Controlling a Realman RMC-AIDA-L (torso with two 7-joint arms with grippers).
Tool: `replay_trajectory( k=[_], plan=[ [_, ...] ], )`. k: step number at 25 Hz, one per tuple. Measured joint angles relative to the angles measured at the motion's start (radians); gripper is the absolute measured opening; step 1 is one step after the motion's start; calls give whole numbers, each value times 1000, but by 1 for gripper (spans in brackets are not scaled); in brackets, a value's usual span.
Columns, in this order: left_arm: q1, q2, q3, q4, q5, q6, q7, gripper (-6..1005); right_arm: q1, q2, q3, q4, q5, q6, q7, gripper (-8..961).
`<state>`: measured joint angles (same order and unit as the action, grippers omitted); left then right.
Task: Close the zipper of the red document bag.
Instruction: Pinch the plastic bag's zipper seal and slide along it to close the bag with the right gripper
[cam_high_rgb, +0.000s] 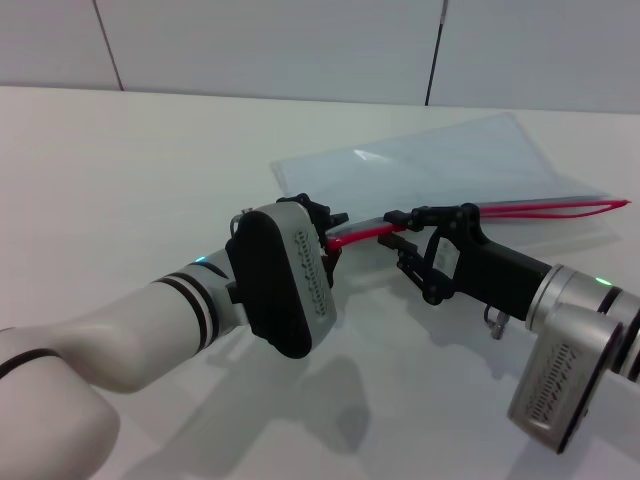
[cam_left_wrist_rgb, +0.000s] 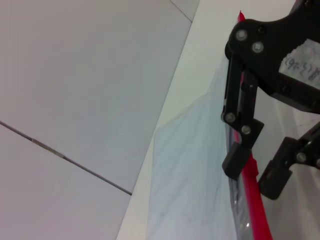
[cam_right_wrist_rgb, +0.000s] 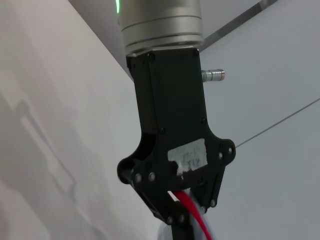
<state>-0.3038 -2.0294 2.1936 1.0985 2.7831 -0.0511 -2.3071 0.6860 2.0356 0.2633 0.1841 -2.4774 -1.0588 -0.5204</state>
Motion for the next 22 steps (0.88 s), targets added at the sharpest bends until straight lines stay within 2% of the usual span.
replay_trajectory(
  k=[10,22],
  plan=[
    [-2,0,2,-5,0,0,0,42,11,0,-2,20,-6,60,-5,195],
    [-3,0,3,-7,1,0,0,39,10,0,0,29,-2,64,-26,79]
  ],
)
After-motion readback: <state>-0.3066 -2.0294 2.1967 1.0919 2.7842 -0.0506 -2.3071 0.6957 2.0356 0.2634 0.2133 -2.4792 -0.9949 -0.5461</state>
